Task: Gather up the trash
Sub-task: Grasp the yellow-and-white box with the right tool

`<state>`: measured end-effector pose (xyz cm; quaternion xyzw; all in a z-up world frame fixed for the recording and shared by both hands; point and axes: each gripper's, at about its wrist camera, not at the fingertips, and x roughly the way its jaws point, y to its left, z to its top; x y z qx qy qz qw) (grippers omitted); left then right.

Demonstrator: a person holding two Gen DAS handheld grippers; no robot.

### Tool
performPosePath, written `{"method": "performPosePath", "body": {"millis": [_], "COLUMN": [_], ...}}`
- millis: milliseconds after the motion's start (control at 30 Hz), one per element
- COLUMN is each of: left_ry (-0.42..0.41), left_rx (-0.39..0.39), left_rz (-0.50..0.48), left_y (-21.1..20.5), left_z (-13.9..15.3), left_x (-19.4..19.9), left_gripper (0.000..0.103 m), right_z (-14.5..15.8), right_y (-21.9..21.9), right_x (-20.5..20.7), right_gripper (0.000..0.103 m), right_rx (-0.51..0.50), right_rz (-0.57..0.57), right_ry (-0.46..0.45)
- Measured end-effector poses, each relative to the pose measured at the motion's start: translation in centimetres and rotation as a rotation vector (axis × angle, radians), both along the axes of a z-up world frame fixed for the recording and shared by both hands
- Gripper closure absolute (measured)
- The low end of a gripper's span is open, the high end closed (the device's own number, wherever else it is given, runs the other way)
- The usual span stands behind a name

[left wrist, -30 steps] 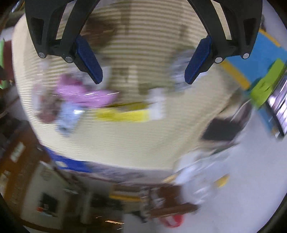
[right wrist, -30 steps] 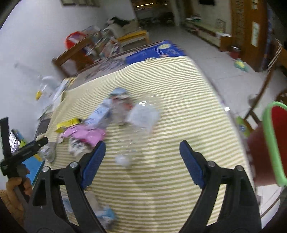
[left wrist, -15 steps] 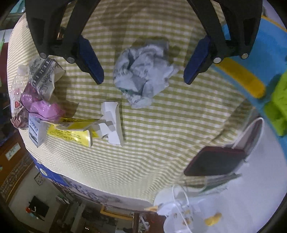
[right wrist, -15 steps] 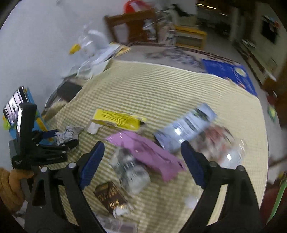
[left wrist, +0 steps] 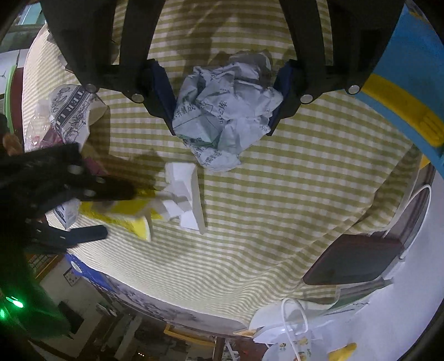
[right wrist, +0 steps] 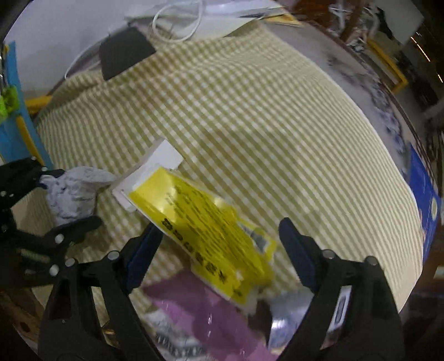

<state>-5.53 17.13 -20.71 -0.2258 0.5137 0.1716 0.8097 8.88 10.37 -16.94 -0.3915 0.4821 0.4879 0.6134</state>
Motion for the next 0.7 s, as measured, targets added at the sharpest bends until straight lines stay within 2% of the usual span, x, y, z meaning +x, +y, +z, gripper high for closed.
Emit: {"method": "performPosePath", "body": {"millis": [33, 67, 100, 200, 333, 567, 700], "left_ry": [-0.003, -0.007, -0.011, -0.021, -0.03, -0.08, -0.149], "left_rx": [0.0, -0.001, -0.004, -0.016, 0.032, 0.094, 0.111], "left_rz": [0.002, 0.005, 0.011, 0.023, 0.032, -0.016, -0.081], "left_y": [0.0, 0.1, 0.2, 0.6, 0.7, -0.9, -3.8], "left_z": [0.0, 0.1, 0.1, 0.1, 1.0, 4.2, 6.8], "left_x": [0.0, -0.1, -0.2, -0.4, -0.7, 0.3, 1.3], "left_gripper": [0.045, 0.045, 0.045, 0.045, 0.046, 0.047, 0.047], "right_z": [-0.2, -0.5, -0.4, 0.3, 3.4, 10.5, 12.6], "right_y": [0.2, 0.5, 0.5, 0.3, -1.7, -9.7, -14.4], "right_x": [-0.1, -0.2, -0.2, 0.2, 1.4, 1.9, 0.4], "right_gripper": [0.042, 0.055, 0.062, 0.064, 0.065, 0.064, 0.064], "right_rx": [-0.005, -0.01, -0.007, 0.036, 0.155, 0.375, 0.457], "right_rz": [0.009, 0.022, 0.029, 0.01, -0.087, -0.286, -0.412], "right_ry": [0.002, -0.001, -0.006, 0.013, 0.012, -0.047, -0.091]}}
